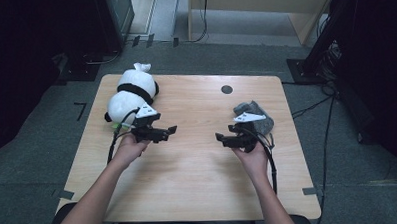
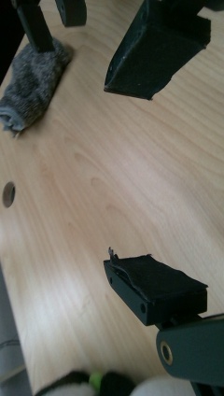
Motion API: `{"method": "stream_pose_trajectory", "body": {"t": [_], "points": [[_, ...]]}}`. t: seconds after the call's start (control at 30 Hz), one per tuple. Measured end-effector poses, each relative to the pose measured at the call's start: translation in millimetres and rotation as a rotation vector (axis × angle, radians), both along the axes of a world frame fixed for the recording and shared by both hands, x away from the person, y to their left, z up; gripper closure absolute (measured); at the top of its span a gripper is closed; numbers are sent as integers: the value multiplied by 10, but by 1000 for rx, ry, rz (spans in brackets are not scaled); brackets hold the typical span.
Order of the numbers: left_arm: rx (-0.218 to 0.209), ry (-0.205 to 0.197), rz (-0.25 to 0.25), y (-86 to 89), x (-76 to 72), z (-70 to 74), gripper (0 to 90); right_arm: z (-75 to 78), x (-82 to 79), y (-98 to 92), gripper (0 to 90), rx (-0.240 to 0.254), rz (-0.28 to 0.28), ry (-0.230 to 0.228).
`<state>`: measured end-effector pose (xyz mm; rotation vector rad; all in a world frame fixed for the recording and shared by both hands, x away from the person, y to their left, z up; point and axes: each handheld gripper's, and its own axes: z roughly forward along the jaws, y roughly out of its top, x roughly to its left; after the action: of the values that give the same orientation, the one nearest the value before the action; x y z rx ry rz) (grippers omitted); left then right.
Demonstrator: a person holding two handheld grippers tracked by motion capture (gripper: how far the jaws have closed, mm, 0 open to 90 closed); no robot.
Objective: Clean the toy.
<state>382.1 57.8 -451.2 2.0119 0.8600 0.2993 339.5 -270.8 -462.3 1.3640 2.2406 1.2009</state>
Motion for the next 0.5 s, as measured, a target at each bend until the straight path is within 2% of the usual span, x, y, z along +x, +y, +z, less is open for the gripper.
{"method": "stream_pose_trajectory", "body": {"t": [0.1, 0.17, 0.27, 0.37, 0.5], "points": [[20, 9, -14, -76, -48, -82, 135, -77, -21, 71, 359, 2, 15, -9], [15, 20, -14, -120, -85, -152, 137, -134, -24, 118, 361, 18, 15, 10], [30, 45, -17, -166, -109, -231, 138, -226, -16, 209, 360, 0, 34, 38], [20, 76, -12, -224, -142, -328, 144, -307, -9, 304, 360, -12, 50, 51], [77, 93, -41, -318, -174, -443, 144, -389, -22, 426, 361, -40, 62, 53]]}}
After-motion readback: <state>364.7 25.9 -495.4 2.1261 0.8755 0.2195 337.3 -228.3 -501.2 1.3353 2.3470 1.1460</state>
